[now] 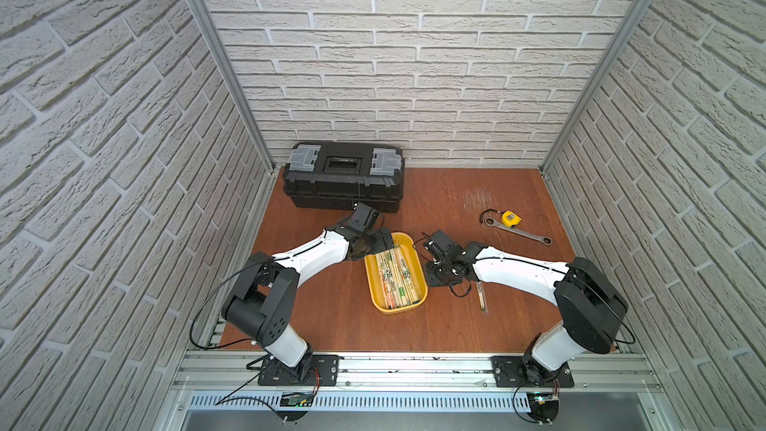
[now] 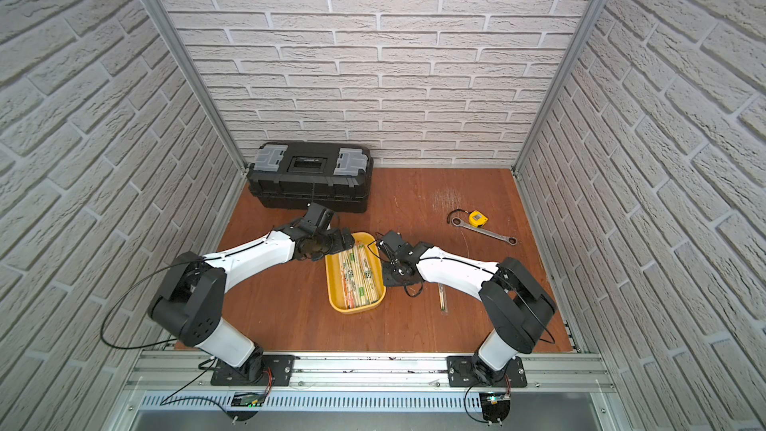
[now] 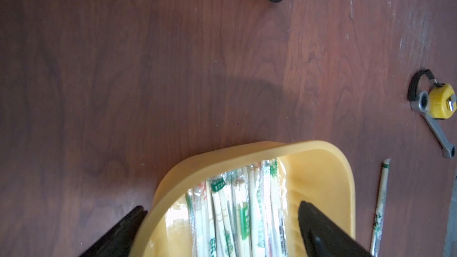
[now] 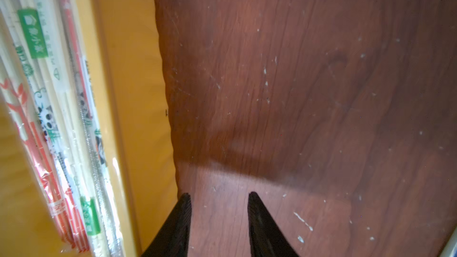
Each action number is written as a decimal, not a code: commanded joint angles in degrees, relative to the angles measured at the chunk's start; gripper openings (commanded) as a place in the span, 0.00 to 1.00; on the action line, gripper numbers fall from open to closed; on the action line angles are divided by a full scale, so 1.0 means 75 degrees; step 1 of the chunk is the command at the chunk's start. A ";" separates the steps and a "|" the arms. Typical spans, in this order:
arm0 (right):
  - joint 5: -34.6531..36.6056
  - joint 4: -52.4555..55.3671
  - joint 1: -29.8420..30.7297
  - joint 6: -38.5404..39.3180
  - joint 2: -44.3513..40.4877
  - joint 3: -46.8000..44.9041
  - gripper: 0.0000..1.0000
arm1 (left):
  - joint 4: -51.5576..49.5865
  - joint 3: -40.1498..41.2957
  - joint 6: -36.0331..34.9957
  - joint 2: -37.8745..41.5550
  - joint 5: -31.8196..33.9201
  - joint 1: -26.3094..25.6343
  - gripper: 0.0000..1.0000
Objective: Take the paired disposable chopsticks out of the storage box
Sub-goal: Adjust the storage box at the center of the board.
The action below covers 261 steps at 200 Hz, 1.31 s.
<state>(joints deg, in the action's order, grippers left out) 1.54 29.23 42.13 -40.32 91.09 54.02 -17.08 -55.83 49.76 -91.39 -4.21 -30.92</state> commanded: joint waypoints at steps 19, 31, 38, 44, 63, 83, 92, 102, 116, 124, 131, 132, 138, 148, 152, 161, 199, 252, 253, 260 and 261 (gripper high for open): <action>-0.0056 -0.0207 0.0207 -0.0305 -0.0526 -0.0276 0.40 | 0.0181 -0.0138 0.0065 -0.0115 -0.0069 -0.0222 0.98; -0.0042 -0.0172 0.0232 -0.0324 -0.0554 -0.0294 0.40 | 0.0173 -0.0126 0.0067 -0.0101 -0.0061 -0.0226 0.98; 0.0001 -0.0124 0.0244 -0.0309 -0.0566 -0.0301 0.40 | 0.0165 -0.0126 0.0060 -0.0102 -0.0061 -0.0226 0.98; 0.0075 -0.0044 0.0245 -0.0311 -0.0587 -0.0300 0.40 | 0.0125 -0.0137 0.0037 -0.0085 -0.0041 -0.0227 0.98; 0.0422 0.0307 0.0246 -0.0213 -0.0752 -0.0303 0.40 | -0.0120 -0.0228 -0.0145 -0.0001 0.0169 -0.0225 0.98; 0.0930 0.0819 0.0231 -0.0104 -0.1047 -0.0261 0.42 | -0.0390 -0.0312 -0.0328 0.0155 0.0397 -0.0187 0.98; 0.1176 0.1048 0.0220 -0.0060 -0.1207 -0.0225 0.44 | -0.0506 -0.0334 -0.0399 0.0235 0.0491 -0.0155 0.98; 0.1422 0.1292 0.0179 -0.0018 -0.1378 -0.0180 0.46 | -0.0608 -0.0348 -0.0449 0.0326 0.0577 -0.0102 0.98; 0.1797 0.1603 0.0117 -0.0001 -0.1672 -0.0106 0.55 | -0.0731 -0.0319 -0.0537 0.0491 0.0762 -0.0013 0.98; 0.2007 0.1766 0.0076 0.0008 -0.1812 -0.0059 0.62 | -0.0777 -0.0296 -0.0581 0.0603 0.0834 0.0047 0.98; 0.2212 0.1891 0.0040 0.0027 -0.1928 -0.0009 0.65 | -0.0820 -0.0262 -0.0610 0.0691 0.0894 0.0113 0.98; 0.2240 0.1915 0.0036 0.0027 -0.1953 -0.0002 0.65 | -0.0824 -0.0259 -0.0610 0.0702 0.0897 0.0125 0.98; 0.2442 0.2039 0.0011 0.0043 -0.2047 0.0053 0.70 | -0.0861 -0.0223 -0.0641 0.0785 0.0932 0.0176 0.98; 0.2791 0.2251 -0.0023 0.0065 -0.2198 0.0172 0.78 | -0.0902 -0.0162 -0.0681 0.0942 0.0959 0.0290 0.98; 0.2944 0.2341 -0.0036 0.0078 -0.2250 0.0226 0.81 | -0.0925 -0.0140 -0.0700 0.1004 0.0957 0.0329 0.98; 0.3326 0.2515 -0.0032 0.0121 -0.2360 0.0343 0.86 | -0.0968 -0.0065 -0.0733 0.1151 0.0970 0.0429 0.98; 0.4738 0.2729 -0.0029 0.0553 -0.2671 0.0775 0.91 | -0.1206 0.0233 -0.0911 0.1814 0.0980 0.0844 0.98; 0.4888 0.2327 -0.0043 0.1624 -0.2769 0.1184 0.93 | -0.1483 0.0469 -0.1115 0.2467 0.0983 0.1297 0.98; 0.4888 0.2327 -0.0043 0.1624 -0.2769 0.1184 0.93 | -0.1484 0.0470 -0.1109 0.2469 0.0977 0.1309 0.98; 0.4624 0.2212 -0.0042 0.1731 -0.2798 0.1238 0.93 | -0.1489 0.0483 -0.1103 0.2512 0.0965 0.1356 0.98; 0.4624 0.2212 -0.0042 0.1731 -0.2798 0.1238 0.93 | -0.1487 0.0483 -0.1109 0.2509 0.0962 0.1368 0.98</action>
<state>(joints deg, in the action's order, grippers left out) 36.42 48.47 42.09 -31.57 71.83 61.52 -27.27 -53.39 42.98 -74.15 2.42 -22.02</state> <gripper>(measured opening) 0.934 0.983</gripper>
